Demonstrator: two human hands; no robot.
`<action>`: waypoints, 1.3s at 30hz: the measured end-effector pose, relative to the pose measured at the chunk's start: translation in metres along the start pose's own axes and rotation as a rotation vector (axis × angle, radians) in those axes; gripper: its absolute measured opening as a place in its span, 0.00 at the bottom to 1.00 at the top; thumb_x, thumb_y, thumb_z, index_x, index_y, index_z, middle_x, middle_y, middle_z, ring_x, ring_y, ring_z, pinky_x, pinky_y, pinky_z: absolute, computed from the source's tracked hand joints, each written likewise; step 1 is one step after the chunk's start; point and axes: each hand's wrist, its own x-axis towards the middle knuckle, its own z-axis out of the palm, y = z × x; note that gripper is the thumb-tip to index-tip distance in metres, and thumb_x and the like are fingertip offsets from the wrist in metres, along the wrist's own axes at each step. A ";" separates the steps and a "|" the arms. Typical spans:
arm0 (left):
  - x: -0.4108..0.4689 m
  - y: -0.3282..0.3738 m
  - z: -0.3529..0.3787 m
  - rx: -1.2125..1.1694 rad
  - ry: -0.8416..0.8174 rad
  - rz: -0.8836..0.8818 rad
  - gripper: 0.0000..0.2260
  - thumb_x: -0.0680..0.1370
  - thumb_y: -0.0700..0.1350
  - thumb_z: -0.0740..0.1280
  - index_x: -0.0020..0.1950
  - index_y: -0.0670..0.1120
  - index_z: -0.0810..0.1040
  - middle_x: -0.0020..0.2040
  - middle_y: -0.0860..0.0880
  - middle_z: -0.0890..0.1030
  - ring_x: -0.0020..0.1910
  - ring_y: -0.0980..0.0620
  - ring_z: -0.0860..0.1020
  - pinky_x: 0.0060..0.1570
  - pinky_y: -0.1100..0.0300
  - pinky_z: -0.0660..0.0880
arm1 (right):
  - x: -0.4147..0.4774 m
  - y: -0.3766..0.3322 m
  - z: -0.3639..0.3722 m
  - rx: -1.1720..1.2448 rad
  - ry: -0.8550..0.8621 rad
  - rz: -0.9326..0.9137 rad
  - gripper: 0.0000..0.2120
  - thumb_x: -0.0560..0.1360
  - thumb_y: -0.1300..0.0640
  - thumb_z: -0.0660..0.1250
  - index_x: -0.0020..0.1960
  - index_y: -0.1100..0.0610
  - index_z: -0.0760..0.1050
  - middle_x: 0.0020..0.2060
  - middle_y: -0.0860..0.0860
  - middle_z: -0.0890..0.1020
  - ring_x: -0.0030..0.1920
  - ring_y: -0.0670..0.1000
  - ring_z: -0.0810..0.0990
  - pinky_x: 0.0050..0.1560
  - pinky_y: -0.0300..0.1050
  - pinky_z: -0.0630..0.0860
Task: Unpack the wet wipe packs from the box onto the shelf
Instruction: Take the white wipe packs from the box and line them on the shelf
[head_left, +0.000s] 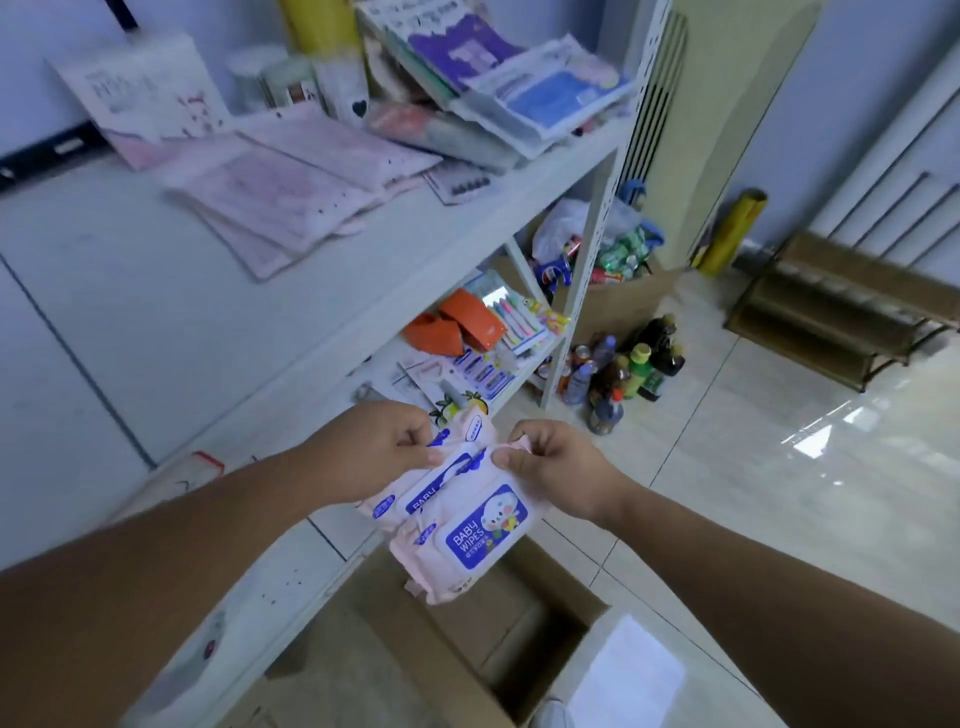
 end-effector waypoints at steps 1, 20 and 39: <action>-0.009 0.008 -0.018 0.015 0.010 0.005 0.14 0.76 0.53 0.73 0.36 0.48 0.75 0.27 0.52 0.72 0.25 0.58 0.65 0.28 0.65 0.62 | -0.006 -0.019 0.000 -0.014 -0.005 -0.023 0.13 0.78 0.51 0.71 0.37 0.54 0.75 0.36 0.52 0.85 0.36 0.54 0.84 0.38 0.49 0.78; -0.225 0.054 -0.241 0.183 0.383 -0.151 0.11 0.76 0.53 0.73 0.37 0.51 0.77 0.27 0.60 0.76 0.25 0.63 0.70 0.29 0.66 0.65 | -0.047 -0.271 0.088 0.003 -0.254 -0.441 0.15 0.74 0.49 0.72 0.39 0.59 0.74 0.37 0.57 0.83 0.38 0.55 0.81 0.42 0.51 0.75; -0.375 -0.053 -0.240 0.271 0.402 -0.450 0.13 0.77 0.56 0.71 0.36 0.54 0.73 0.30 0.59 0.74 0.31 0.61 0.69 0.34 0.63 0.65 | -0.045 -0.284 0.244 0.014 -0.496 -0.449 0.14 0.78 0.53 0.71 0.38 0.55 0.73 0.43 0.65 0.85 0.40 0.56 0.84 0.40 0.49 0.76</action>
